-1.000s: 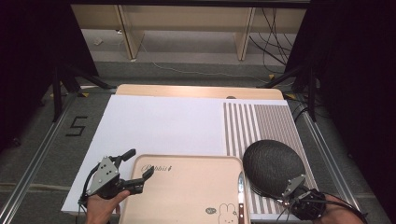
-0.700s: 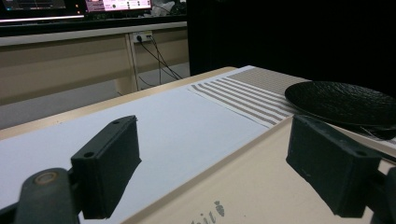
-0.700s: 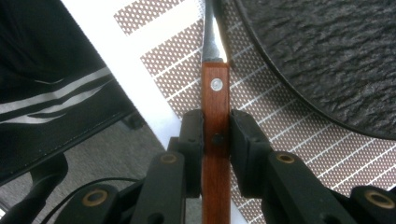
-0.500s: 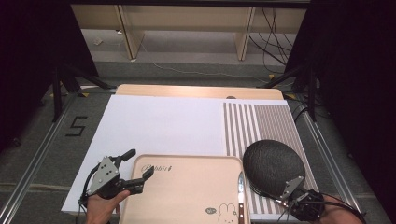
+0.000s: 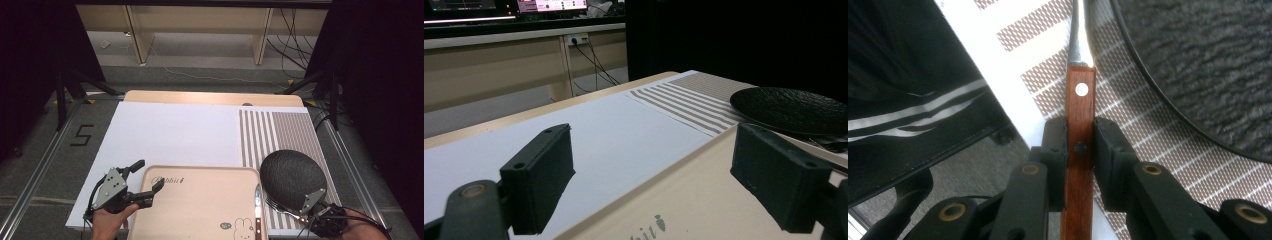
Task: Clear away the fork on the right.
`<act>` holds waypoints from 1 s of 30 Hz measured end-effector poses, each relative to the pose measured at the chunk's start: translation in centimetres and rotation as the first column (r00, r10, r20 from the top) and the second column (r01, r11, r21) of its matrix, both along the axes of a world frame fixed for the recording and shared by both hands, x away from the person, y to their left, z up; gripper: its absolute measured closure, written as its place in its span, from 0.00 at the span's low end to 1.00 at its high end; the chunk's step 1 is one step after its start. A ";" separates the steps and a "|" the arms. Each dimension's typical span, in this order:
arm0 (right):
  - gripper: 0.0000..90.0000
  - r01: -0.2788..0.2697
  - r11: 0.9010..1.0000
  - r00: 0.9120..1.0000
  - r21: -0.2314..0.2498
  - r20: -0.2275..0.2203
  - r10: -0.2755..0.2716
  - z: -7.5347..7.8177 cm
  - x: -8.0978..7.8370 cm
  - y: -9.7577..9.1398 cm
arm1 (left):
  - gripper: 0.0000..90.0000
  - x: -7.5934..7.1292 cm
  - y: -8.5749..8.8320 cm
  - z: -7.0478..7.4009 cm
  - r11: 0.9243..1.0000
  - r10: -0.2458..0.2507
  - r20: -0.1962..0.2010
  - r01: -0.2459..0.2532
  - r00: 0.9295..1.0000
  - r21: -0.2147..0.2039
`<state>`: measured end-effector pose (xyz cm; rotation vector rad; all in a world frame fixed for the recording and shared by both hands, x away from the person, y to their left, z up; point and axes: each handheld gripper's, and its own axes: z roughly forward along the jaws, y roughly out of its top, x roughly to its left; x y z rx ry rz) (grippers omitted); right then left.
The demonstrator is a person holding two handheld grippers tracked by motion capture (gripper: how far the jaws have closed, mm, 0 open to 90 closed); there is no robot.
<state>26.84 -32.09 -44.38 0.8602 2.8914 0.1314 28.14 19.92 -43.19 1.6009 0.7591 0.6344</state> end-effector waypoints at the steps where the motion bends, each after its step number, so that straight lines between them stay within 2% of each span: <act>1: 0.85 0.003 1.000 1.000 0.004 -0.004 -0.003 0.1 -0.1 0.1 | 0.18 0.0 0.0 0.0 1.000 0.001 -0.001 -0.001 1.000 -0.001; 8: 0.85 -0.018 0.999 1.000 0.030 0.013 0.018 0.4 -0.2 0.1 | 0.18 0.0 0.0 0.0 1.000 0.001 -0.001 -0.001 1.000 -0.001; 12: 0.85 -0.014 0.998 1.000 0.061 0.000 0.014 0.7 -0.4 0.3 | 0.18 0.0 0.0 0.0 1.000 0.002 0.001 -0.002 1.000 -0.002; 15: 0.85 0.002 0.997 1.000 0.074 0.009 -0.003 1.0 -0.4 0.2 | 0.18 0.0 0.0 0.0 1.000 0.003 -0.002 -0.003 1.000 0.000; 18: 0.85 0.001 0.992 1.000 0.125 0.012 -0.003 1.2 -0.4 0.3 | 0.18 0.0 -0.1 -0.1 1.000 0.000 0.004 0.000 1.000 -0.007; 21: 0.85 -0.007 0.987 1.000 0.159 0.017 0.004 1.4 -0.3 0.6 | 0.18 -0.1 0.0 0.0 1.000 0.002 0.000 -0.002 1.000 0.003; 25: 0.85 -0.013 0.981 1.000 0.194 0.029 0.007 1.7 -0.3 1.1 | 0.18 0.0 0.1 0.0 1.000 0.005 -0.001 -0.005 1.000 0.001; 27: 0.85 0.004 0.978 1.000 0.208 0.027 -0.010 1.8 -0.3 1.4 | 0.18 0.0 0.1 0.0 1.000 0.005 -0.001 -0.005 1.000 0.001; 28: 0.85 -0.006 0.974 1.000 0.225 0.022 0.001 1.9 -0.2 1.5 | 0.18 0.0 0.1 -0.1 1.000 0.005 -0.002 -0.005 1.000 0.001; 30: 0.85 0.010 0.968 1.000 0.250 0.022 -0.016 1.9 -0.1 1.7 | 0.18 0.1 0.0 -0.2 1.000 0.002 0.003 -0.002 1.000 -0.005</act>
